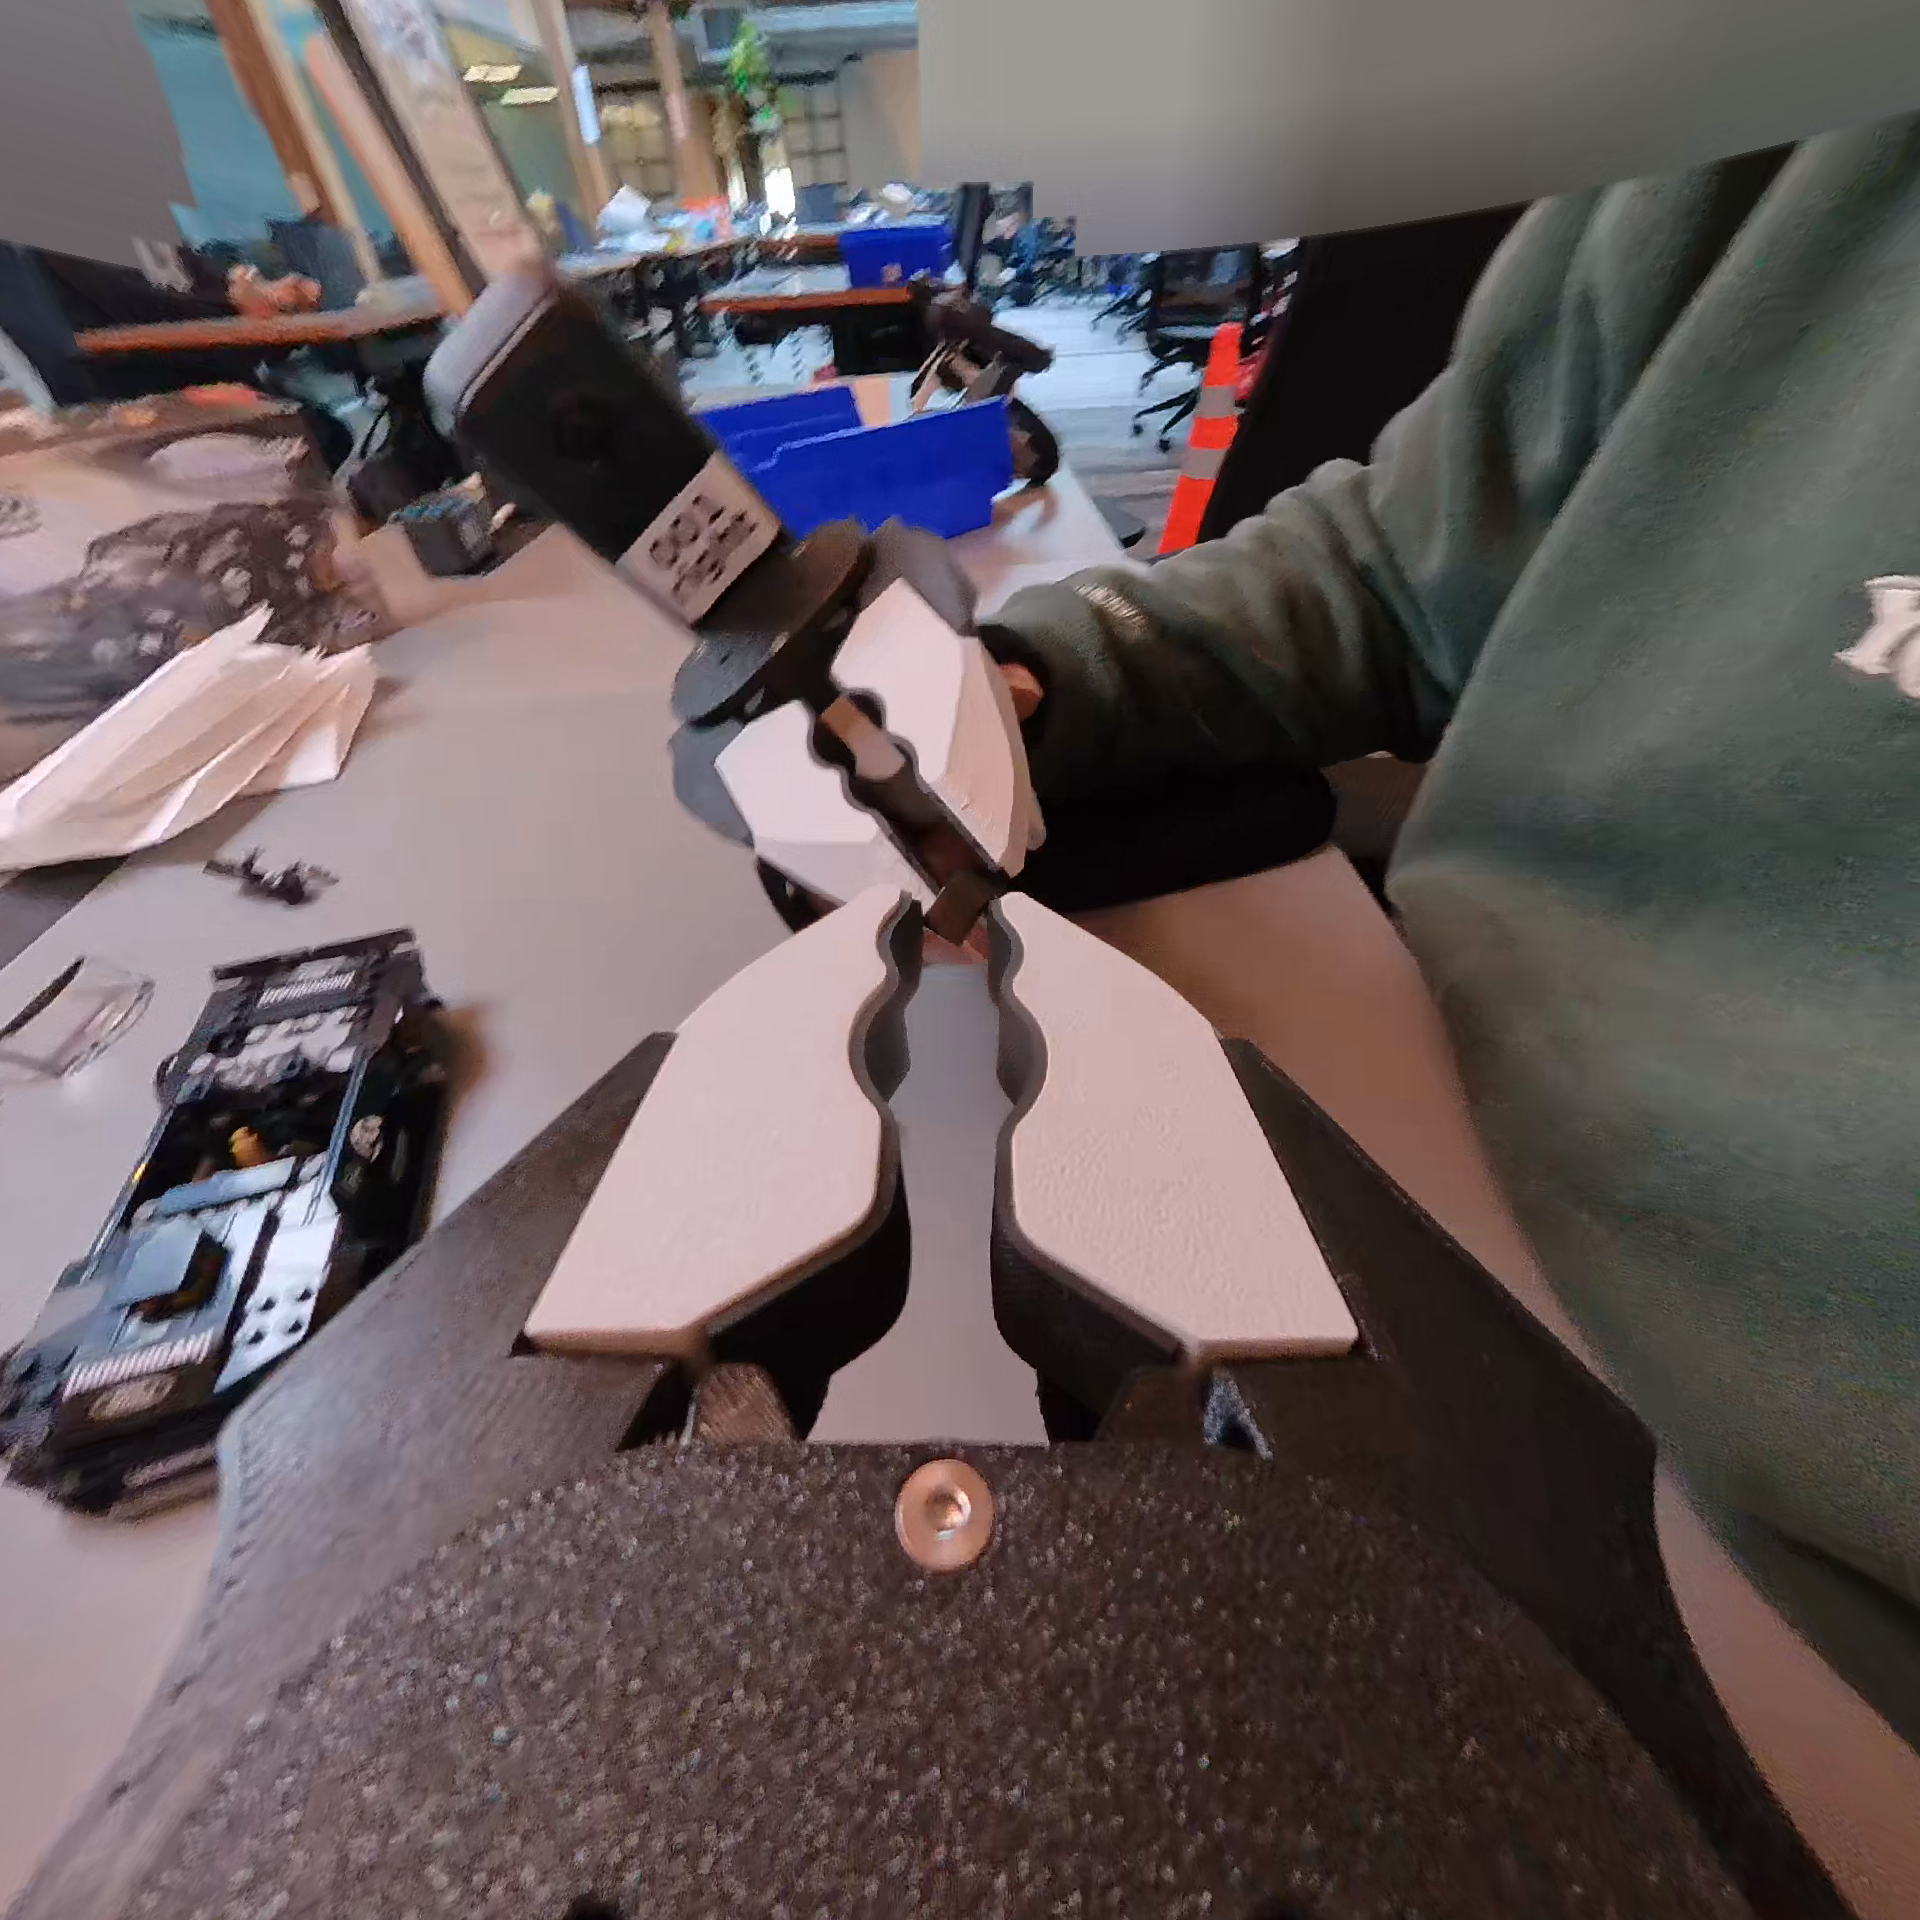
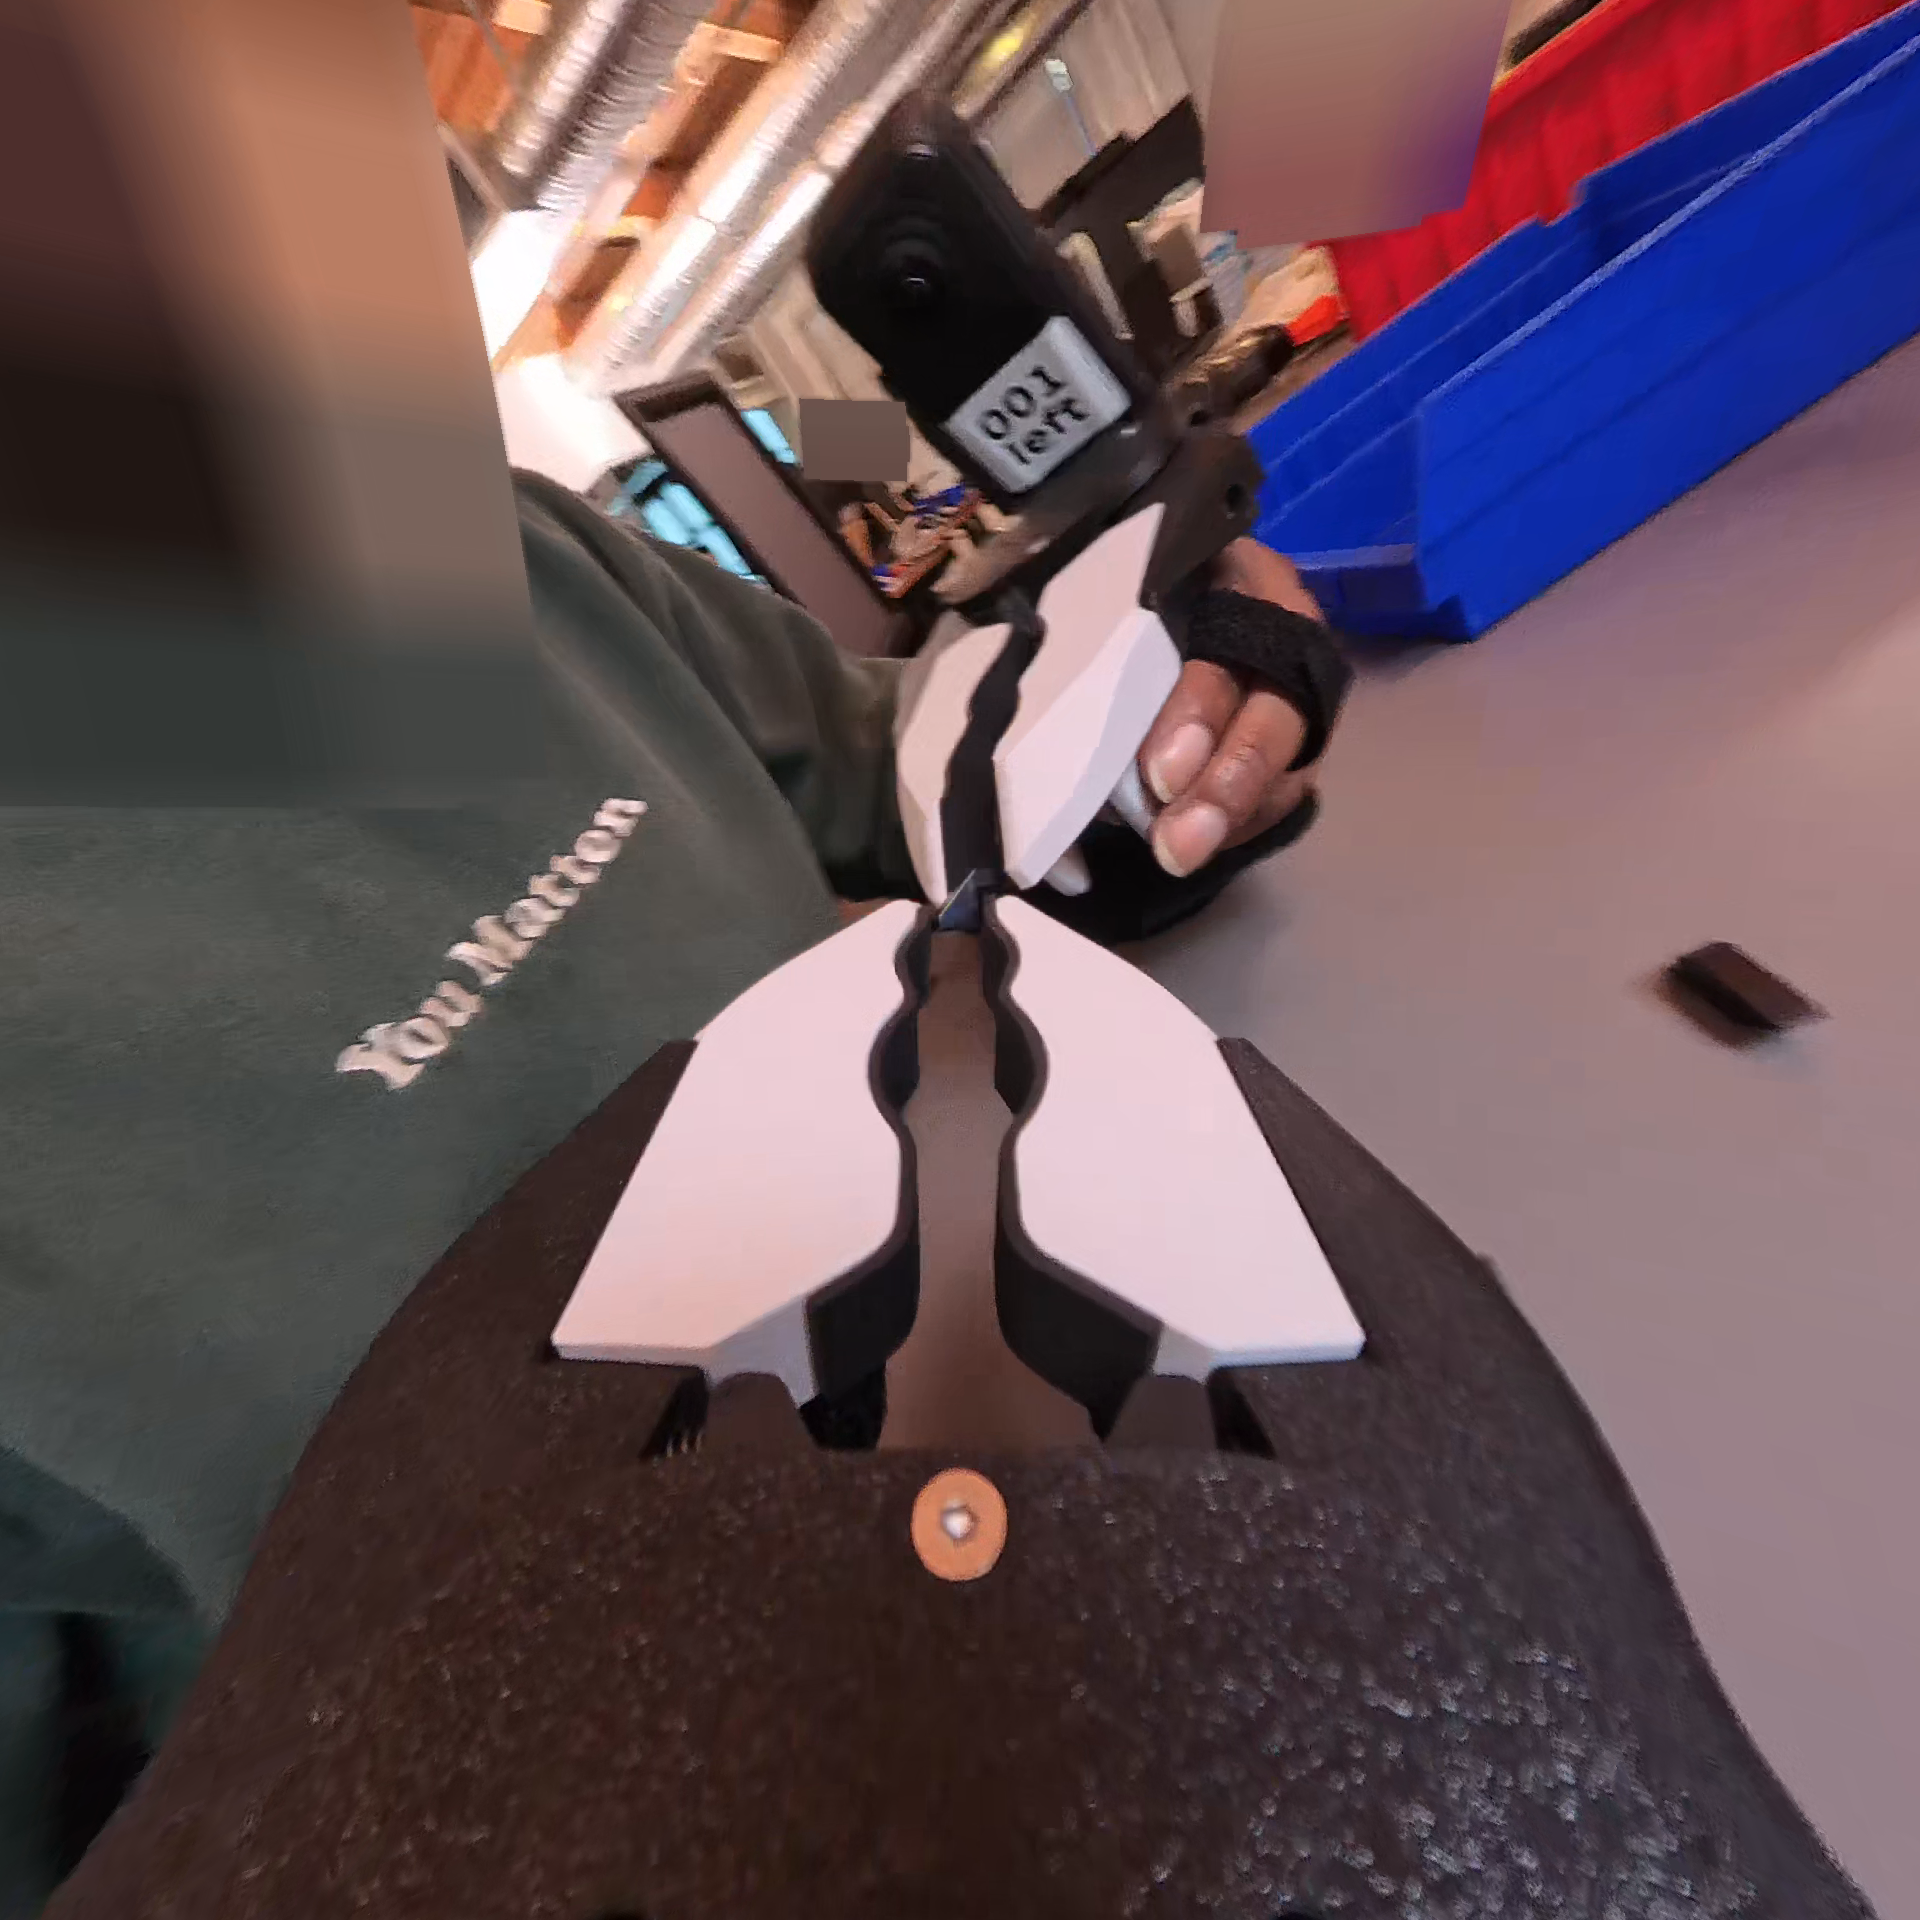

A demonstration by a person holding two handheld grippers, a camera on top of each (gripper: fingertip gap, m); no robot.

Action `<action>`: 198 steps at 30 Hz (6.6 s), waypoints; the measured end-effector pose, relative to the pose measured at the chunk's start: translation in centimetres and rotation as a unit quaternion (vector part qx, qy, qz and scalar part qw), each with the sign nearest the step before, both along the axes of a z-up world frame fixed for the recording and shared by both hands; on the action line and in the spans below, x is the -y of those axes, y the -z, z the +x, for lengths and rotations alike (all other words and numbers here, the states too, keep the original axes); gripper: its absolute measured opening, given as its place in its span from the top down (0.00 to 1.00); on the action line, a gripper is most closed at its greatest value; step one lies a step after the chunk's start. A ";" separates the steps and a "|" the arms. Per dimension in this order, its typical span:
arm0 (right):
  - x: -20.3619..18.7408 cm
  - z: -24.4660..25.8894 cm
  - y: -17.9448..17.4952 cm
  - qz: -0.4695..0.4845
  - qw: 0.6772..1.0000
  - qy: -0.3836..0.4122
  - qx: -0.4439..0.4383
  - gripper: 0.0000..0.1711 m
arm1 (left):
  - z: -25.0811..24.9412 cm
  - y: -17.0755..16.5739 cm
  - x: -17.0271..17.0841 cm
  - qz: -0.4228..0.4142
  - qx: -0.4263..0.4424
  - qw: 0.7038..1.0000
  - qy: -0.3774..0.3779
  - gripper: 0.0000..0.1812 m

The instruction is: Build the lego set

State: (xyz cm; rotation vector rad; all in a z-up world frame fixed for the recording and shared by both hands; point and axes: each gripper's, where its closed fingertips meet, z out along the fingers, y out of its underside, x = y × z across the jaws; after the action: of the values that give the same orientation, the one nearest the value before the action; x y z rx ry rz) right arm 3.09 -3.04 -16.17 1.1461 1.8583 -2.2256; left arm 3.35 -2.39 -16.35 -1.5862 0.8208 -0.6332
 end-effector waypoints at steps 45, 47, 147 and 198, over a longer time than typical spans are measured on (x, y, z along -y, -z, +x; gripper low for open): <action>-4.3 -0.7 6.7 0.388 0.910 0.143 -0.038 0.95 | -0.2 5.5 -3.8 -0.113 -0.028 0.992 -0.053 0.95; -4.8 -0.3 7.9 0.408 0.903 0.132 -0.011 0.93 | -0.4 6.9 -3.8 -0.132 -0.056 0.988 -0.056 0.95; -4.7 0.2 11.6 0.461 0.884 0.030 0.071 0.95 | 0.5 11.4 -4.0 -0.273 -0.147 0.950 -0.046 0.95; -1.2 -0.6 5.0 0.312 0.947 0.080 -0.018 0.89 | -0.4 3.8 -1.2 -0.048 -0.044 0.995 -0.073 0.95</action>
State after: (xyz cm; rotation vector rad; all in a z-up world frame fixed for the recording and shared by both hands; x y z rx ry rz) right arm 2.51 -1.88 -21.17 1.3667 2.6807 -1.7587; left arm 2.92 -1.20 -20.13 -1.7550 0.7402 -0.5069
